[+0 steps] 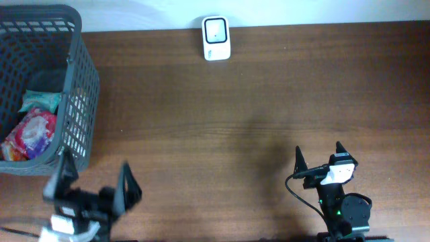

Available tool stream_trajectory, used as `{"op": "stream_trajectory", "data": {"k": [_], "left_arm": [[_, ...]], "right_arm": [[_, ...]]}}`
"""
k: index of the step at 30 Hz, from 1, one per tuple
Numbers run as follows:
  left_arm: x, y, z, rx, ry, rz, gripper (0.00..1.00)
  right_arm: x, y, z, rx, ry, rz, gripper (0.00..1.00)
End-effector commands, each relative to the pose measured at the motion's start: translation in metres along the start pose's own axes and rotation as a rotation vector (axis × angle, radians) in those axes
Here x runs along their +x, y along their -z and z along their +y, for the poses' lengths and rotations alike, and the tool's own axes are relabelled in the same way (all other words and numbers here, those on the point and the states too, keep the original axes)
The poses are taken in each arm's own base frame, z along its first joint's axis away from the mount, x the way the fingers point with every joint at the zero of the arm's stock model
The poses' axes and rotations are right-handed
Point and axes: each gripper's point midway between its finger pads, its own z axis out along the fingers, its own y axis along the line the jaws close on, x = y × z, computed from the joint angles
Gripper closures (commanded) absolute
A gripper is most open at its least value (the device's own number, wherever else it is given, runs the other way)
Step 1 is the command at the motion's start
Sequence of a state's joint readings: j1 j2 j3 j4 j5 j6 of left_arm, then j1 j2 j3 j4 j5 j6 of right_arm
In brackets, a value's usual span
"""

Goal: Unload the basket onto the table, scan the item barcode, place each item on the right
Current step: 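Reach the left gripper into the basket and grasp the red floral tissue pack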

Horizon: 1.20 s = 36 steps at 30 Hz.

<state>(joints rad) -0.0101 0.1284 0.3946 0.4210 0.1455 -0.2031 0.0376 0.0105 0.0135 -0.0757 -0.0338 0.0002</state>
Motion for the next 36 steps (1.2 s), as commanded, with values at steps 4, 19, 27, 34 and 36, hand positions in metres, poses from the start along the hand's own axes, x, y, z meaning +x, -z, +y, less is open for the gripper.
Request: {"op": "stream_trajectory", "data": {"k": [4,19,27,34,36], "left_arm": [[0.031,-0.079,-0.007,0.056,0.025,0.566,0.01],[0.121,-0.164,0.06,-0.094,0.003,1.269,0.01],[0.077,-0.148,0.215,-0.715,0.007,1.084,0.01],[0.086,-0.095,0.285,-0.93,0.035,1.161,0.01],[0.112,-0.086,0.296,-0.949,0.056,1.227,0.01]], "right_arm": [[0.004,0.0,-0.002,0.006,-0.009,0.006,0.01],[0.004,0.0,-0.002,0.006,-0.009,0.006,0.01],[0.004,0.0,-0.001,0.006,-0.009,0.006,0.01],[0.004,0.0,-0.002,0.006,-0.009,0.006,0.01],[0.004,0.0,-0.002,0.006,-0.009,0.006,0.01]]}}
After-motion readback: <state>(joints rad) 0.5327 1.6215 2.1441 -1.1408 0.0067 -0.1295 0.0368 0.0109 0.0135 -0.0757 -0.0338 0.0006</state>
